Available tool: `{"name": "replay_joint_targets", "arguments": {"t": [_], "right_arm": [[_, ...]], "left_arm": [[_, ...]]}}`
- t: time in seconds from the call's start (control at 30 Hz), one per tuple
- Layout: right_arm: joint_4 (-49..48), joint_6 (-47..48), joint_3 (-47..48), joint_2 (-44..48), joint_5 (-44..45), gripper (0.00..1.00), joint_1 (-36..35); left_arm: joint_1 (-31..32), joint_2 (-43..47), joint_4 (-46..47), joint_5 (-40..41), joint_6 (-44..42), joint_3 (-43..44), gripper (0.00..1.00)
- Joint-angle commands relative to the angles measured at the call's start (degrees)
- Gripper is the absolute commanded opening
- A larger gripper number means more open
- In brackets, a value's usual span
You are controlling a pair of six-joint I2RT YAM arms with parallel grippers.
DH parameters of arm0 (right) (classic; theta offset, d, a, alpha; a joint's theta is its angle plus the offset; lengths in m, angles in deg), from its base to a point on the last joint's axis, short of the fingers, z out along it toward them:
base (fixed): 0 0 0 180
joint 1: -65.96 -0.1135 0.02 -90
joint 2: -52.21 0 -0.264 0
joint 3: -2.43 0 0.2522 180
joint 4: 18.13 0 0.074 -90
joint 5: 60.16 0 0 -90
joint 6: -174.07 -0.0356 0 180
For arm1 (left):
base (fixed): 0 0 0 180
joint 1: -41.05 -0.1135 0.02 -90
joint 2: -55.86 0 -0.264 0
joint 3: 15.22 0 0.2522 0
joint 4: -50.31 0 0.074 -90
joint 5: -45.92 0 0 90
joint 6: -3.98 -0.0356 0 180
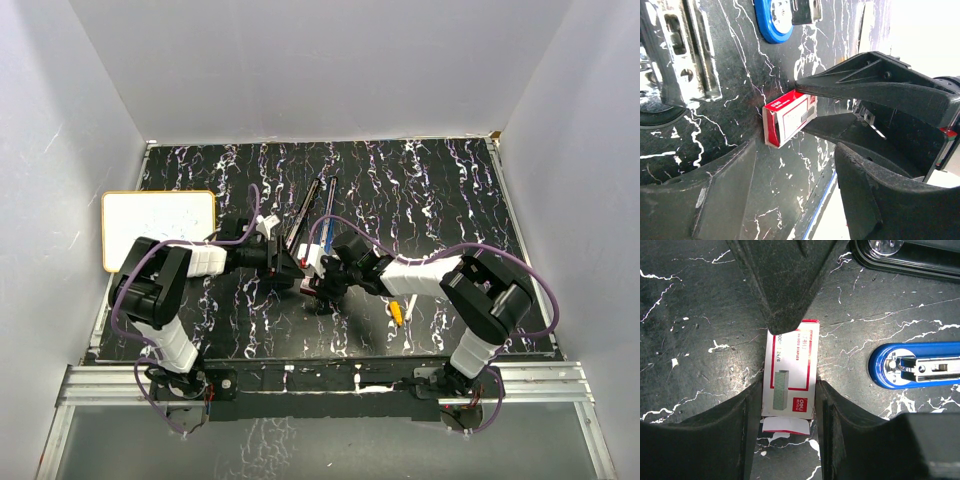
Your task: Load the staples into the stapler
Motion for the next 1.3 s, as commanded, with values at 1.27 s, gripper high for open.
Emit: {"name": "replay_joint_targets", "arguments": {"t": [1.27], "right_arm": [[1.0, 1.1, 3.1, -2.8, -1.7, 0.45, -0.2]], "left_arm": [[1.5, -5.4, 8.3, -9.2, 6.1, 1.4, 0.5]]}}
